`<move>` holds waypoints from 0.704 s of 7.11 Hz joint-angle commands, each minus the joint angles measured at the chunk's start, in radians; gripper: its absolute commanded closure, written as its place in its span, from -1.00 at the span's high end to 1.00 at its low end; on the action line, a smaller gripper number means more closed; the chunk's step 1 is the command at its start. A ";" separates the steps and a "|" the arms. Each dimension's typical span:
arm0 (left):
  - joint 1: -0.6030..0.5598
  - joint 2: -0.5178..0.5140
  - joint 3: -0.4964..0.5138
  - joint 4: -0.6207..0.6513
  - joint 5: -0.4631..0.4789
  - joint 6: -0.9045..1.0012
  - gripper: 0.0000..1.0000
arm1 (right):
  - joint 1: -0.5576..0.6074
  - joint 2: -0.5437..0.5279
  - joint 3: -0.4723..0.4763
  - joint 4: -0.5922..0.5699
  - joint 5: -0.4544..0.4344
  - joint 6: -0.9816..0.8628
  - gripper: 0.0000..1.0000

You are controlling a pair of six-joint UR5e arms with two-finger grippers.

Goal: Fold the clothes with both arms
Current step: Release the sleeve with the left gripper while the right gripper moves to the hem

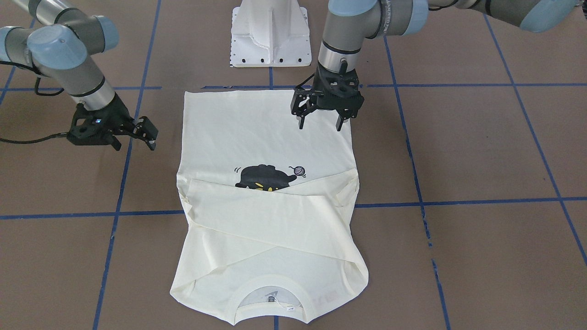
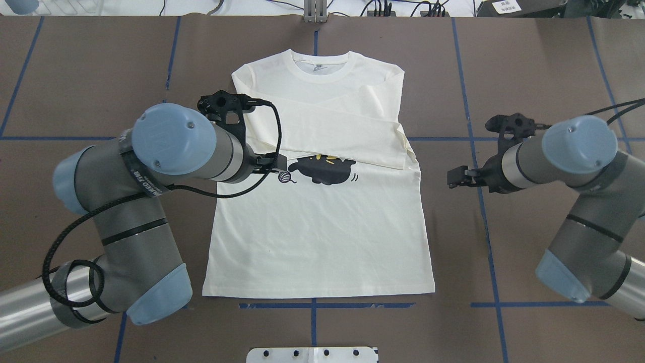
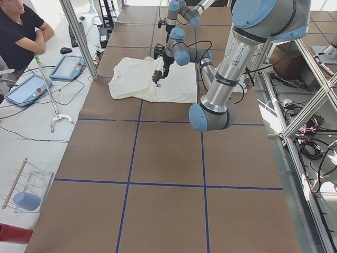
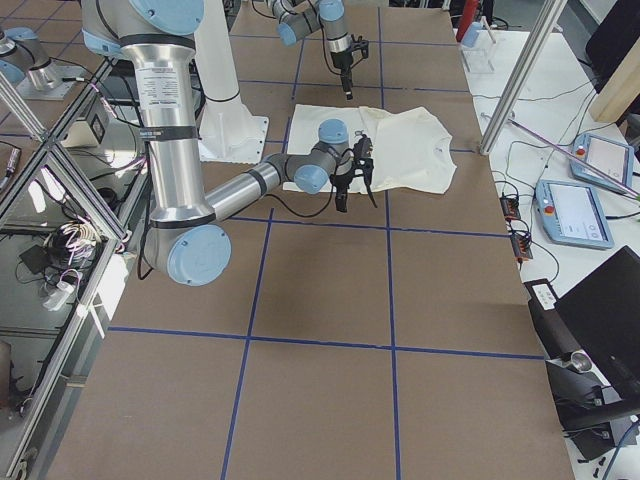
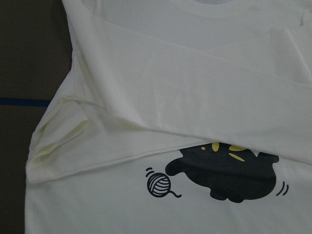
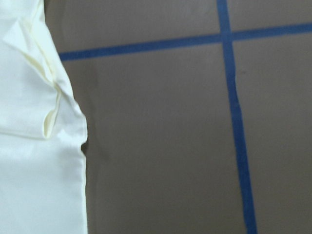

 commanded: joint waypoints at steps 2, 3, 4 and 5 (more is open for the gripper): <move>-0.007 0.031 -0.031 0.005 -0.029 0.007 1.00 | -0.237 -0.041 0.084 0.003 -0.096 0.191 1.00; -0.005 0.033 -0.031 0.005 -0.029 0.003 1.00 | -0.283 -0.048 0.102 0.002 -0.105 0.209 1.00; -0.005 0.043 -0.037 0.005 -0.031 0.000 1.00 | -0.350 -0.047 0.110 0.000 -0.161 0.249 0.99; -0.004 0.057 -0.037 0.003 -0.037 -0.002 1.00 | -0.372 -0.039 0.113 -0.049 -0.194 0.255 0.99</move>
